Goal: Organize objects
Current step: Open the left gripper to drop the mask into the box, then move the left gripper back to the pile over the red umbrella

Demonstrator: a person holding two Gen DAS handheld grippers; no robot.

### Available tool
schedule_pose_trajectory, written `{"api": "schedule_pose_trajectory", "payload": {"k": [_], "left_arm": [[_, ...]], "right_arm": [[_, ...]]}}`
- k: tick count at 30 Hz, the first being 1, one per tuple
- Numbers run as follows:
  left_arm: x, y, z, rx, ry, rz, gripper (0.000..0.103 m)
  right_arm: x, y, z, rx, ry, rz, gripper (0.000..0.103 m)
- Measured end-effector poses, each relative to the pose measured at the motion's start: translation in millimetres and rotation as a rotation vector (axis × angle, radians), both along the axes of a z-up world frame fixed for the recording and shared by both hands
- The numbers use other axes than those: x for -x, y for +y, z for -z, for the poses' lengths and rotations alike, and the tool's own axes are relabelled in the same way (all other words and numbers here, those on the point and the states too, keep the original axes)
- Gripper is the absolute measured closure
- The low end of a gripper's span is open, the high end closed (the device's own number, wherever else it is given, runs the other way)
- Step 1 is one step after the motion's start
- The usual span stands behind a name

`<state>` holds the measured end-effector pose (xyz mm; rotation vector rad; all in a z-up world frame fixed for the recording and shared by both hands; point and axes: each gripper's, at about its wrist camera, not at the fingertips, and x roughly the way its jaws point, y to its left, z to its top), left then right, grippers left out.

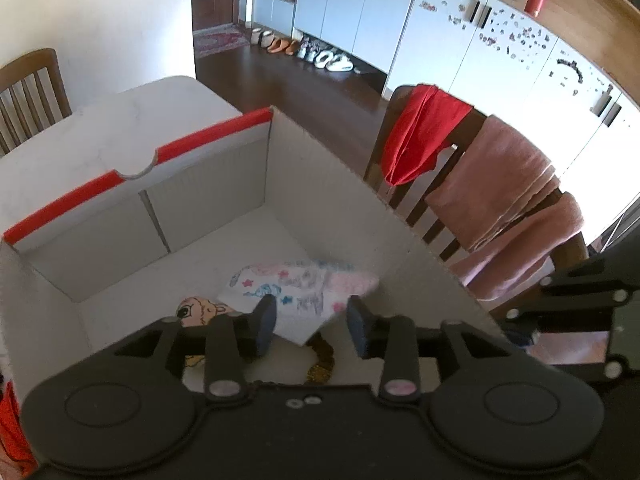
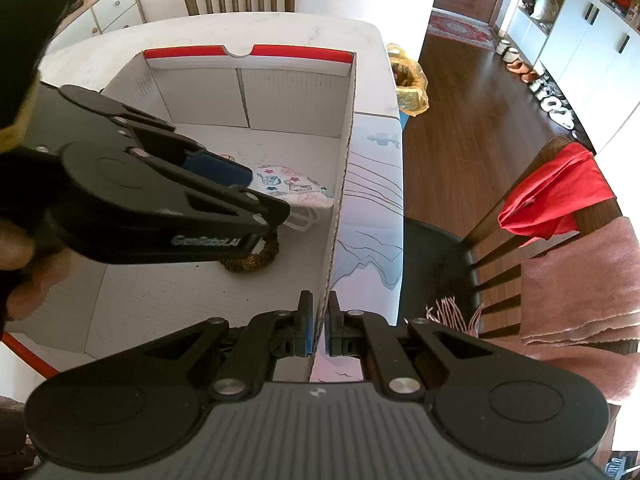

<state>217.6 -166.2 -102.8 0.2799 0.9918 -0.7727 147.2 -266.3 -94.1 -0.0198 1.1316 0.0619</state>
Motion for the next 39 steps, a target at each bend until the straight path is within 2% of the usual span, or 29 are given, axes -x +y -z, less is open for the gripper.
{"api": "schedule_pose_trajectory", "payload": {"k": [14, 22, 33, 39], "left_arm": [[20, 40, -55, 0.105, -0.079, -0.059, 0.063], [25, 91, -78, 0.116, -0.134, -0.169, 0.063], [28, 174, -73, 0.055, -0.148, -0.377, 0.062], [30, 203, -56, 0.012, -0.126, -0.460, 0.060]], "right_arm": [[1, -1, 0, -0.001, -0.001, 0.000, 0.098], [1, -1, 0, -0.002, -0.001, 0.000, 0.098], [1, -4, 0, -0.007, 0.002, 0.002, 0.098], [1, -4, 1, -0.005, 0.002, 0.001, 0.098]]}}
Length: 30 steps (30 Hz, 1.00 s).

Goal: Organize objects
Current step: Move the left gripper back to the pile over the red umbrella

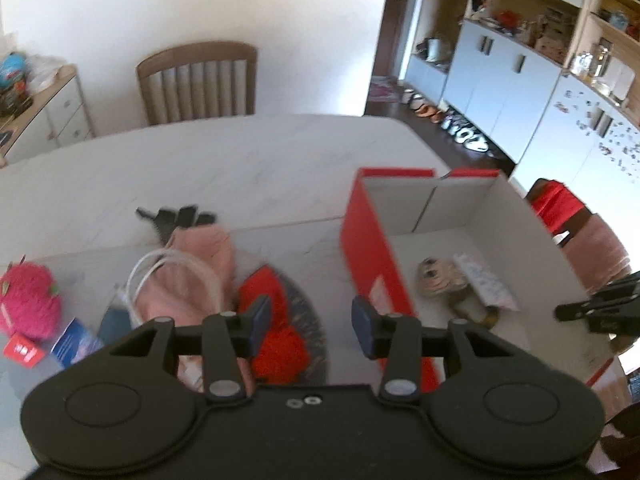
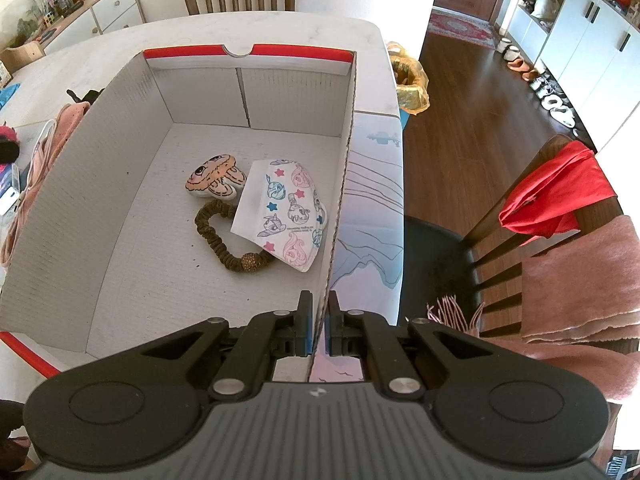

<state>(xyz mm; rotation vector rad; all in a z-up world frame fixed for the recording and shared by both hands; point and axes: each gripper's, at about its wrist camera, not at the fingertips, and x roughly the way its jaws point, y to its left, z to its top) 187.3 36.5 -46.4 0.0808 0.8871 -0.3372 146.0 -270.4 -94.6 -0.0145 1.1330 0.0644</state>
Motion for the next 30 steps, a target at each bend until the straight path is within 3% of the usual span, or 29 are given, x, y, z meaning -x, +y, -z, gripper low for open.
{"api": "schedule_pose_trajectory", "payload": {"k": [7, 14, 18, 30], "left_arm": [[5, 20, 23, -0.014, 0.038, -0.067, 0.052], [1, 9, 49, -0.043, 0.057, -0.065, 0.045], [-2, 1, 59, -0.058, 0.056, -0.055, 0.035], [-20, -11, 93, -0.132, 0.088, -0.056, 0.036]], "right_arm": [[2, -1, -1, -0.002, 0.003, 0.001, 0.098], [2, -1, -1, -0.002, 0.003, 0.002, 0.098], [2, -1, -1, -0.001, 0.002, 0.001, 0.098], [2, -1, 0, -0.001, 0.003, 0.001, 0.098]]}}
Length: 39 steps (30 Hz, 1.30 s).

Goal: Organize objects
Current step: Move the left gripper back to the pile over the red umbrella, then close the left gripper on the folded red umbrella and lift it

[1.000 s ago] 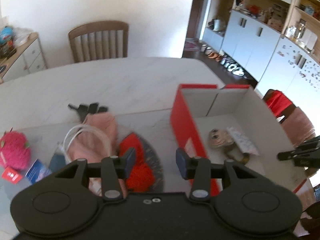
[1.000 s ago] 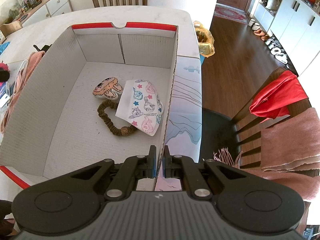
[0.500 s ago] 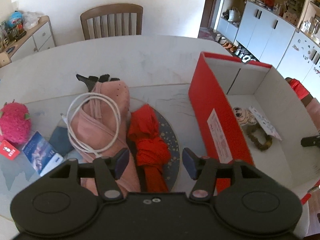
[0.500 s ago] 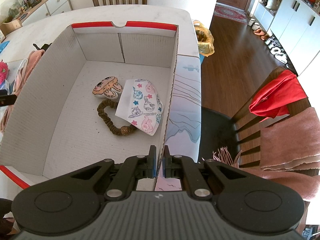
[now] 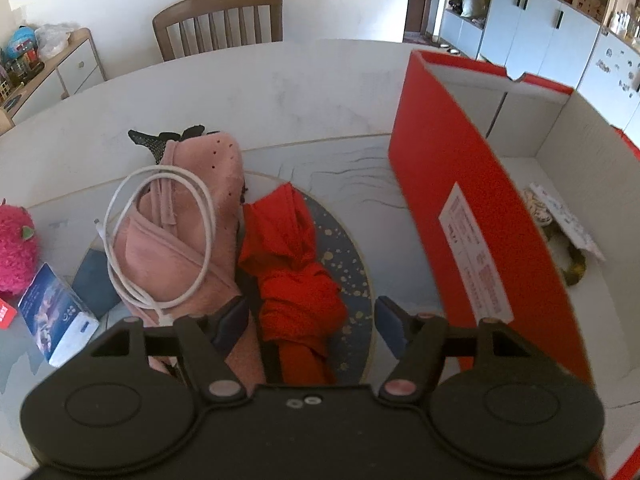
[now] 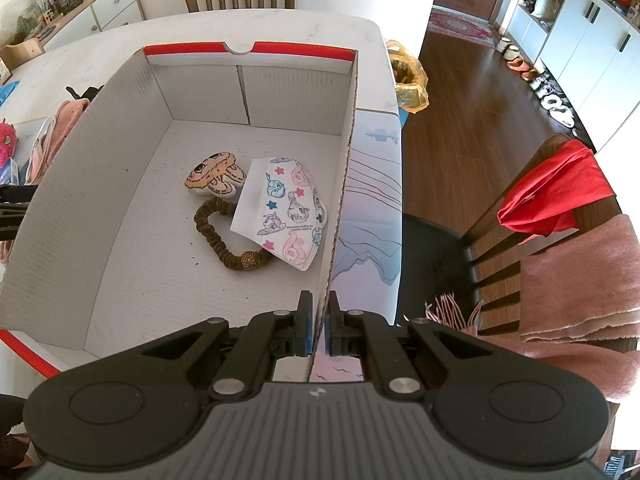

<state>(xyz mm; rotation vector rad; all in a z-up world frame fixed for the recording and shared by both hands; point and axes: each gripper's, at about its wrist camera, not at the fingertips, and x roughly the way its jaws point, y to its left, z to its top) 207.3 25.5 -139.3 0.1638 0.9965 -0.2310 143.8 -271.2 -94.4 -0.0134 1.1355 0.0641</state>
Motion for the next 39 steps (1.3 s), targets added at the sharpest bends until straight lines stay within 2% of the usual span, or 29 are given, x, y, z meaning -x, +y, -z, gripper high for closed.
{"api": "schedule_pose_trajectory", "payload": {"k": [6, 9, 17, 22, 32, 39], "left_arm": [[-4, -4, 7, -0.024, 0.010, -0.001, 0.046], [-5, -3, 11, -0.034, 0.022, -0.006, 0.058], [-3, 3, 6, -0.024, 0.010, -0.057, 0.068], [3, 5, -16, 0.010, 0.004, -0.064, 0.068], [14, 2, -77, 0.079, -0.015, -0.032, 0.068], [19, -16, -115, 0.129, -0.067, 0.020, 0.068]], "right_arm": [[1, -1, 0, -0.003, 0.003, 0.004, 0.098], [2, -1, 0, -0.002, 0.004, 0.005, 0.098], [1, -1, 0, -0.002, 0.004, 0.004, 0.098], [1, -1, 0, -0.002, 0.004, 0.004, 0.098], [2, -1, 0, -0.003, 0.003, 0.005, 0.098], [2, -1, 0, -0.003, 0.003, 0.005, 0.098]]}}
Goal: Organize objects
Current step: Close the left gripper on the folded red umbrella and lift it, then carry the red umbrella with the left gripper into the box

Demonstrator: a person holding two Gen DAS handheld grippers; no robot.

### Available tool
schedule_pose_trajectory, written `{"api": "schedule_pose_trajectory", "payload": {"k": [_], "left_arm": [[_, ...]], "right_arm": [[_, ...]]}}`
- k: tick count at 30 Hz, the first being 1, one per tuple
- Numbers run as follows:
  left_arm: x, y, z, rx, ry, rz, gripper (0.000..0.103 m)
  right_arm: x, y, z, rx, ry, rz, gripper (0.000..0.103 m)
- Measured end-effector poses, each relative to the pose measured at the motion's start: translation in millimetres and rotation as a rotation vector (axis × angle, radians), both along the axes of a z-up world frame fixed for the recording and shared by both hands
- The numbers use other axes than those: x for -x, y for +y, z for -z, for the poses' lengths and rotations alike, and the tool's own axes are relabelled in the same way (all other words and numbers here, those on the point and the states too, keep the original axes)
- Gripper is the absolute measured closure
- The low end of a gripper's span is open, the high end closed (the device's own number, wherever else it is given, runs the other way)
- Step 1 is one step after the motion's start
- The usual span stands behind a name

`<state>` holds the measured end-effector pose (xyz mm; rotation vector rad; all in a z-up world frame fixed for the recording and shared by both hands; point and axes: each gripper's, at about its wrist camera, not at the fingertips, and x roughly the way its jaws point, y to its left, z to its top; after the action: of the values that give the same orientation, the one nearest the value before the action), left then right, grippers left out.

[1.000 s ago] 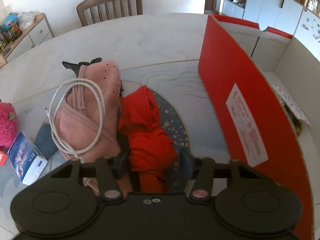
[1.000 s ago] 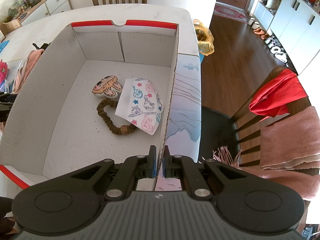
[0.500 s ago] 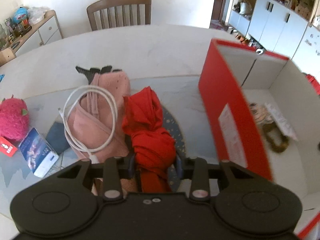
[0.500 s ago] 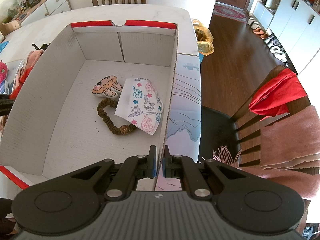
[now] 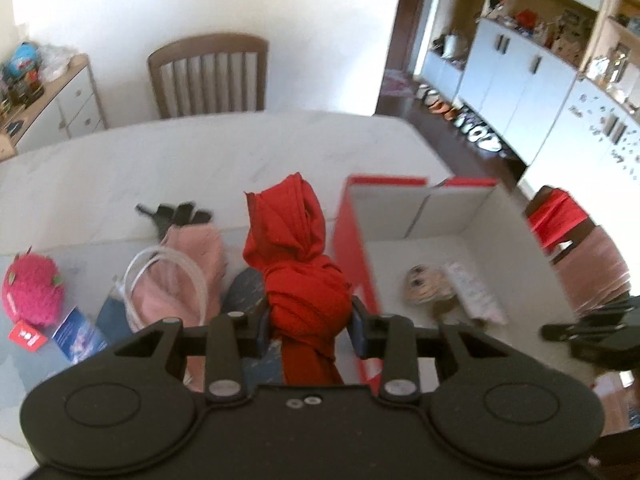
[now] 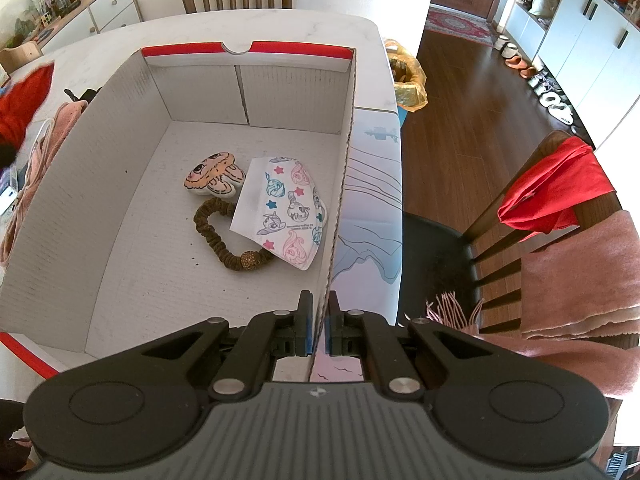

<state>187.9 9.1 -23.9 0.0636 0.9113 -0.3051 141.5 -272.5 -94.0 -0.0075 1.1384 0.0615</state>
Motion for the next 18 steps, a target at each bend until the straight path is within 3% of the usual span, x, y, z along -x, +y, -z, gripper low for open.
{"api": "schedule_pose_trajectory", "payload": {"k": [8, 18], "left_arm": [[4, -50, -20, 0.039, -0.033, 0.116, 0.068], [1, -113, -8, -0.001, -0.053, 0.252, 0.068]], "right_arm": [[0, -1, -1, 0.001, 0.000, 0.002, 0.098], [0, -1, -1, -0.002, -0.001, 0.003, 0.098]]}}
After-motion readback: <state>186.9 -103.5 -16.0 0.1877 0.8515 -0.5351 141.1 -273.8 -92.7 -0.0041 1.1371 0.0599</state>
